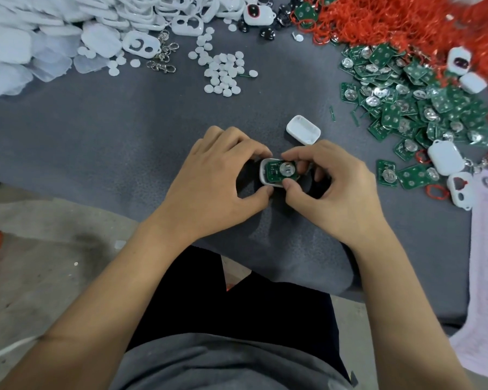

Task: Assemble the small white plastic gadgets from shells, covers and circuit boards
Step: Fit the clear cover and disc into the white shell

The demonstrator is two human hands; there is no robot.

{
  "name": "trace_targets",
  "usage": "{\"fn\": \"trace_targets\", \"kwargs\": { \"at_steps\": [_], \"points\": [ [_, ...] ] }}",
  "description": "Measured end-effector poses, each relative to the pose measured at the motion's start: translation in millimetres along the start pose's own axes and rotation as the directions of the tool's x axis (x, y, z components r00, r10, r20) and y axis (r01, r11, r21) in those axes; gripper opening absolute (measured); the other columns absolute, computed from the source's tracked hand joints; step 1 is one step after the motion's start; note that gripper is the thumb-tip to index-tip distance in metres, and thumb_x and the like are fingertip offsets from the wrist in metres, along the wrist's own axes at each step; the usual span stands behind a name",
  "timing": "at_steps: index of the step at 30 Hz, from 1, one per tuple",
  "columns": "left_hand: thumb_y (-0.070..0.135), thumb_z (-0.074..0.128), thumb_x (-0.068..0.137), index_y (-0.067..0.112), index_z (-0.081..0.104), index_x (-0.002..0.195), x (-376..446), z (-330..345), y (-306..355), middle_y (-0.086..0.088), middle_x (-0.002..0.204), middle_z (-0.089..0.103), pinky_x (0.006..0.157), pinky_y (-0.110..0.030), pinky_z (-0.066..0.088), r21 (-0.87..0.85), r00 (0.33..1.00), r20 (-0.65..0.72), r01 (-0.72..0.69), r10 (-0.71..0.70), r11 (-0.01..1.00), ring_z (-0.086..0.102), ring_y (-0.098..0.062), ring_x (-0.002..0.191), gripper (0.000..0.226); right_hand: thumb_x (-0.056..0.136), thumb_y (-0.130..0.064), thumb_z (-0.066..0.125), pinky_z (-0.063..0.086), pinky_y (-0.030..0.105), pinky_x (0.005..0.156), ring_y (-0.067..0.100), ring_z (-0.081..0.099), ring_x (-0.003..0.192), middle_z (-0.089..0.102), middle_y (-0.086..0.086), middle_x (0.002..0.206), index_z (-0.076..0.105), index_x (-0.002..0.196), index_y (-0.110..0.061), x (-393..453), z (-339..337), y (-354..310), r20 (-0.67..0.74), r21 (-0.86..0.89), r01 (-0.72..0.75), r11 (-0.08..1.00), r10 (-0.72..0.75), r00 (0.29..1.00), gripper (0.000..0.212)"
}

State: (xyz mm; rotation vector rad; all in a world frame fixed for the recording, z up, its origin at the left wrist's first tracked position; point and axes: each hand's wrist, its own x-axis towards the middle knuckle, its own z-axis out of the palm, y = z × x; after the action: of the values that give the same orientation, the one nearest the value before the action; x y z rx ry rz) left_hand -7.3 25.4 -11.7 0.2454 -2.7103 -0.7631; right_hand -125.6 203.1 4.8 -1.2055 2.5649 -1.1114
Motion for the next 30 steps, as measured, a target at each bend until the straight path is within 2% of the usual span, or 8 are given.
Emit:
{"fn": "trace_targets", "kwargs": {
  "at_steps": [5, 12, 19, 30],
  "points": [
    [0.051, 0.069, 0.082, 0.025, 0.067, 0.120, 0.7, 0.5, -0.3, 0.008, 0.110, 0.058, 0.093, -0.043, 0.045, -0.004, 1.000, 0.002, 0.003, -0.003, 1.000, 0.048, -0.018, 0.106, 0.046, 0.076, -0.031, 0.073, 0.052, 0.037, 0.069, 0.015, 0.060, 0.078, 0.064, -0.011, 0.091, 0.073, 0.106, -0.037, 0.0, -0.4, -1.2, 0.001, -0.011, 0.008, 1.000, -0.008, 1.000, 0.031],
    [0.054, 0.068, 0.083, 0.027, 0.067, 0.120, 0.7, 1.3, -2.1, 0.009, 0.110, 0.057, 0.094, -0.040, 0.044, -0.003, 1.000, -0.008, -0.009, 0.009, 1.000, 0.046, -0.015, 0.106, 0.046, 0.076, -0.032, 0.073, 0.051, 0.037, 0.069, 0.016, 0.060, 0.079, 0.063, -0.011, 0.090, 0.073, 0.105, -0.036, -1.2, 0.4, -2.3, -0.001, 0.005, 0.012, 1.000, -0.012, 1.000, 0.029],
    [0.054, 0.068, 0.084, 0.027, 0.067, 0.121, 0.9, 2.2, -2.6, 0.008, 0.110, 0.057, 0.093, -0.042, 0.045, 0.002, 1.000, -0.011, -0.013, 0.013, 1.000, 0.047, -0.017, 0.106, 0.046, 0.077, -0.033, 0.073, 0.051, 0.038, 0.070, 0.014, 0.058, 0.078, 0.062, -0.011, 0.088, 0.072, 0.104, -0.036, -1.6, 1.1, -3.3, 0.000, 0.008, 0.013, 1.000, -0.013, 1.000, 0.027],
    [0.053, 0.070, 0.084, 0.029, 0.067, 0.121, 0.8, 2.2, -2.4, 0.009, 0.110, 0.057, 0.093, -0.043, 0.045, 0.000, 1.000, -0.011, -0.011, 0.011, 1.000, 0.048, -0.017, 0.106, 0.044, 0.081, -0.031, 0.074, 0.048, 0.029, 0.071, 0.013, 0.058, 0.080, 0.062, -0.013, 0.090, 0.073, 0.109, -0.035, -2.0, 0.8, 0.5, 0.012, 0.007, 0.045, 0.999, -0.045, 0.999, 0.028]
  ]
}}
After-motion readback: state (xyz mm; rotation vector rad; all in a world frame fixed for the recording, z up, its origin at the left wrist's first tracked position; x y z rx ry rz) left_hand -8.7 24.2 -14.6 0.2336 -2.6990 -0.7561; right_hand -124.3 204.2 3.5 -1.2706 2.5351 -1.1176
